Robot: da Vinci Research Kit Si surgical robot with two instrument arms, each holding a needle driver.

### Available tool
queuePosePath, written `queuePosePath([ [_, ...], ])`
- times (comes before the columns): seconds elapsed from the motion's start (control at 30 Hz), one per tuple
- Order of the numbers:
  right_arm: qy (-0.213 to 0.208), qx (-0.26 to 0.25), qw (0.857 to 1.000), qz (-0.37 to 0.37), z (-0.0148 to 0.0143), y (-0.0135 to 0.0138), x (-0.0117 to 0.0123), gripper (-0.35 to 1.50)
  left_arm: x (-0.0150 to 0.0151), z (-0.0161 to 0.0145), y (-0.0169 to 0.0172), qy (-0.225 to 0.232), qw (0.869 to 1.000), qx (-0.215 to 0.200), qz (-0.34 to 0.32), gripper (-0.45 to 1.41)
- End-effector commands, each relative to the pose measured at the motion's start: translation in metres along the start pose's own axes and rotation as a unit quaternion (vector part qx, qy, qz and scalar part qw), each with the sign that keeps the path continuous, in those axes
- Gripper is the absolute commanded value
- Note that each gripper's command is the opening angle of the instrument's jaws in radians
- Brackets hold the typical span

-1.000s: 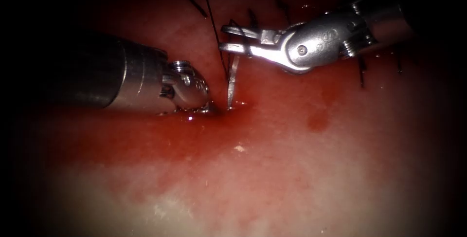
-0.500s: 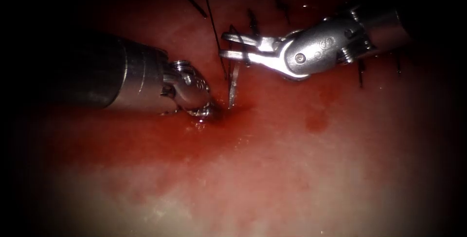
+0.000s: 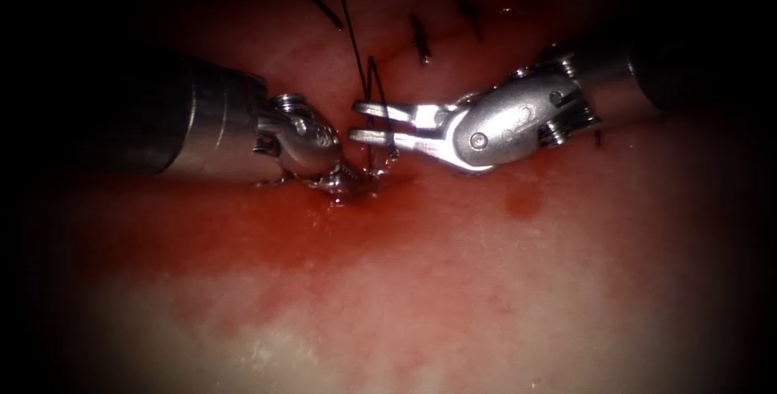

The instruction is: Wound Closure

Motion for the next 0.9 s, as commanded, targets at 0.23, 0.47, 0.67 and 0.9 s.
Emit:
queuePosePath([
  [0.23, -0.010, -0.010, 0.998, 0.060, -0.0001, 0.0008, 0.0000, -0.35, 0.0006, -0.0047, 0.0035, 0.038, 0.997, 0.062, 0.004, 0.29],
  [0.47, -0.035, 0.006, 0.995, 0.094, 0.0000, 0.0012, -0.0002, -0.35, 0.0025, -0.0059, 0.0125, 0.080, 0.991, 0.106, 0.024, 0.17],
  [0.67, -0.050, 0.027, 0.989, 0.135, 0.0004, 0.0018, -0.0006, -0.35, 0.0052, -0.0047, 0.0165, 0.100, 0.989, 0.100, 0.041, 0.09],
  [0.9, -0.059, 0.039, 0.980, 0.186, 0.0006, 0.0025, -0.0011, -0.35, 0.0033, -0.0031, 0.0153, 0.107, 0.987, 0.104, 0.055, 0.10],
])
